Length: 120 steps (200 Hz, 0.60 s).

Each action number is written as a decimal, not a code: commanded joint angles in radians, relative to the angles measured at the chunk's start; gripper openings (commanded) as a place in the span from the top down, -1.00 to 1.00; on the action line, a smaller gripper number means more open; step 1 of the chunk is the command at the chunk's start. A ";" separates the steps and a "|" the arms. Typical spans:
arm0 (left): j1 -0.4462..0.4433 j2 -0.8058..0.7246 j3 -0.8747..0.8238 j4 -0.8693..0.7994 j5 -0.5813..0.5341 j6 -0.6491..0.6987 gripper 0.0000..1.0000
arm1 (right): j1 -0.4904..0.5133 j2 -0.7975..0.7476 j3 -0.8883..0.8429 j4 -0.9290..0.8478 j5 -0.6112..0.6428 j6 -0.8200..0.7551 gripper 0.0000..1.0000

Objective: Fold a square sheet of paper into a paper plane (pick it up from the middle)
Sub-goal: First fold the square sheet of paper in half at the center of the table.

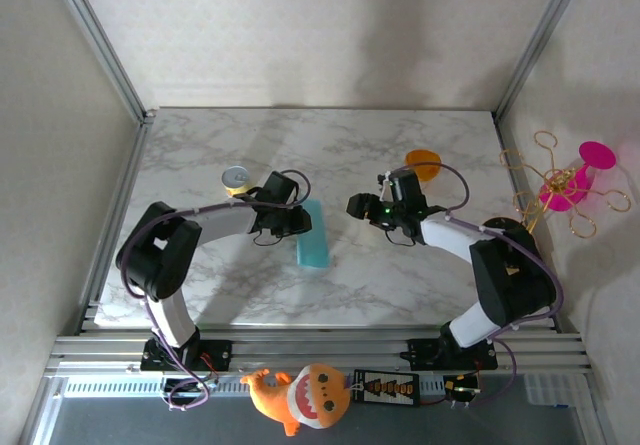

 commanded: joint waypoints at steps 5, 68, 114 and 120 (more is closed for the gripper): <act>0.007 0.017 -0.016 -0.030 -0.068 -0.005 0.55 | 0.040 0.057 0.079 -0.048 -0.008 -0.029 -0.11; 0.007 0.053 0.000 -0.066 -0.069 0.033 0.60 | 0.153 0.198 0.179 -0.065 -0.009 -0.037 0.53; 0.007 0.074 0.034 -0.108 -0.025 0.138 0.63 | 0.199 0.296 0.240 -0.051 -0.065 -0.042 0.76; 0.007 0.076 0.037 -0.112 -0.017 0.148 0.63 | 0.202 0.307 0.248 -0.052 -0.070 -0.043 0.78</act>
